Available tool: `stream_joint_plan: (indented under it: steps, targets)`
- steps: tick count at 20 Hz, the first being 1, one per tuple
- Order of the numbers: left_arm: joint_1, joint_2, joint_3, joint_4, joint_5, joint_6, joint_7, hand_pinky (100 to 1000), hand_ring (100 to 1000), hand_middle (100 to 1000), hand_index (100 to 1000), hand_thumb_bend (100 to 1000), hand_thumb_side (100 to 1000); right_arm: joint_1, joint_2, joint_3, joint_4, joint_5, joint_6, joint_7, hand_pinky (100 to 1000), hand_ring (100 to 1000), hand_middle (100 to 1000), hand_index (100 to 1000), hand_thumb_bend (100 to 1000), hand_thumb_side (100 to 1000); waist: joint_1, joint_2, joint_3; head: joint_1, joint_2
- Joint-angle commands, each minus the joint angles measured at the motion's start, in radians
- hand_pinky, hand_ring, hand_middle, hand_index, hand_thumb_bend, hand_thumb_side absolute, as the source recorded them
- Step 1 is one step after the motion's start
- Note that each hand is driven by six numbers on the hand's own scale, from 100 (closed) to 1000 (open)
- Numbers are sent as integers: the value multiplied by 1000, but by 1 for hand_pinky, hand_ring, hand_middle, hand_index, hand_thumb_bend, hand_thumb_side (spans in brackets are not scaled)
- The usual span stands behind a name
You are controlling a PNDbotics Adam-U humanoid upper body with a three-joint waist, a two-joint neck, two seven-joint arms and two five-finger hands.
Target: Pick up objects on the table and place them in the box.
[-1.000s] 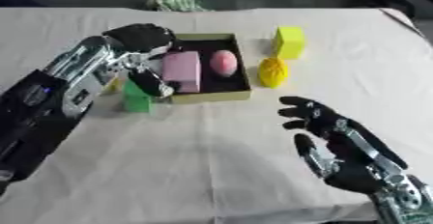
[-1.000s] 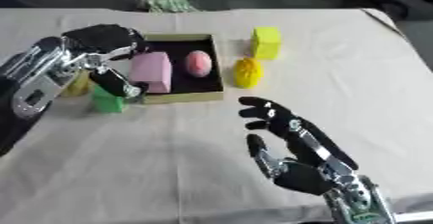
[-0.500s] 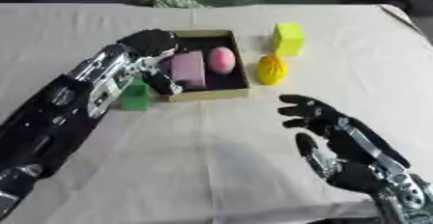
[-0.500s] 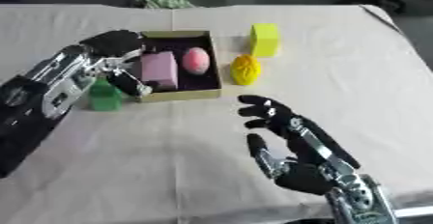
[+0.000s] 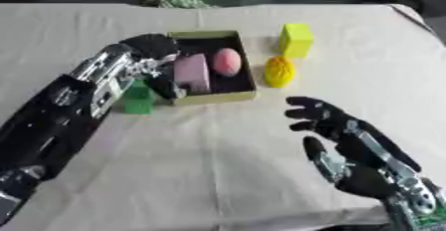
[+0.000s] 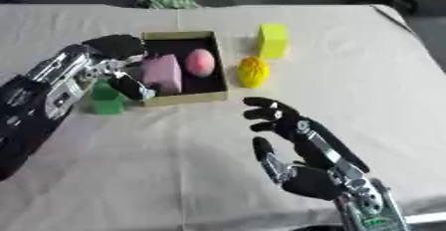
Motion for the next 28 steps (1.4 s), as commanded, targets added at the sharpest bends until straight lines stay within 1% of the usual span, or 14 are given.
stream_joint_plan:
  steps: [1,2,3,4,6,9,15,16,17,19,20,24,26,28]
  targets:
    - [-35,36,19,-60,-2,-4,-8,873,839,877,955,352,818,-3,-5,-4,-15,-4,-3,3,829,906,931,824,100,410,5,-17,0,-2,5]
    - [-38,42,19,-75,-1,-4,-6,874,841,880,957,376,840,-3,-5,-4,-14,-4,-3,3,829,906,932,824,100,409,6,-18,1,-2,5]
    - [-40,48,19,-88,2,-4,-6,874,841,880,957,378,844,-2,-6,-4,-14,-3,-3,3,829,906,932,824,100,410,6,-19,1,-2,5]
    - [-42,55,18,-103,6,-4,-7,874,842,883,961,406,854,-2,-6,-4,-13,-3,-3,3,829,905,932,824,100,410,7,-20,2,-2,5]
    - [-46,67,17,-127,12,-5,-14,874,843,883,963,422,843,-1,-7,-5,-11,-2,-3,3,829,905,932,824,100,409,9,-22,4,-3,5]
    - [-46,83,17,-148,15,-1,-27,873,842,884,965,419,824,0,-8,-4,-9,-2,-4,4,829,906,932,824,100,410,10,-24,6,-6,5]
    - [-44,92,17,-165,20,6,-43,873,842,884,965,419,824,0,-8,-4,-9,-2,-4,4,829,906,932,824,100,410,11,-25,6,-8,5]
    - [-44,95,18,-167,20,6,-44,859,825,855,960,484,701,0,-9,-5,-8,-2,-4,4,829,905,932,825,100,405,12,-26,7,-11,5]
    - [-37,108,26,-162,14,8,-50,859,824,853,960,487,700,5,-12,-12,-5,2,-2,0,829,905,932,825,100,405,20,-32,19,-27,5]
    - [-17,149,47,-165,-3,-1,-72,853,814,839,950,499,675,10,-17,-21,-1,10,-1,-9,829,905,932,825,100,403,28,-35,35,-48,5]
    - [-6,172,56,-172,-4,-7,-81,850,808,829,939,515,644,11,-18,-22,0,13,-1,-11,829,905,932,825,100,403,30,-36,37,-51,5]
    - [53,271,94,-203,22,-7,-99,839,789,801,925,528,495,11,-20,-22,2,19,-4,-16,829,905,932,825,100,401,32,-34,36,-54,5]
    - [78,314,109,-216,45,0,-105,837,784,794,922,519,492,10,-20,-22,1,20,-4,-17,829,905,932,825,100,400,31,-32,33,-52,5]
    - [96,337,119,-224,62,6,-115,837,782,793,919,524,488,11,-20,-23,1,22,-4,-18,829,905,932,825,100,398,30,-31,33,-52,5]
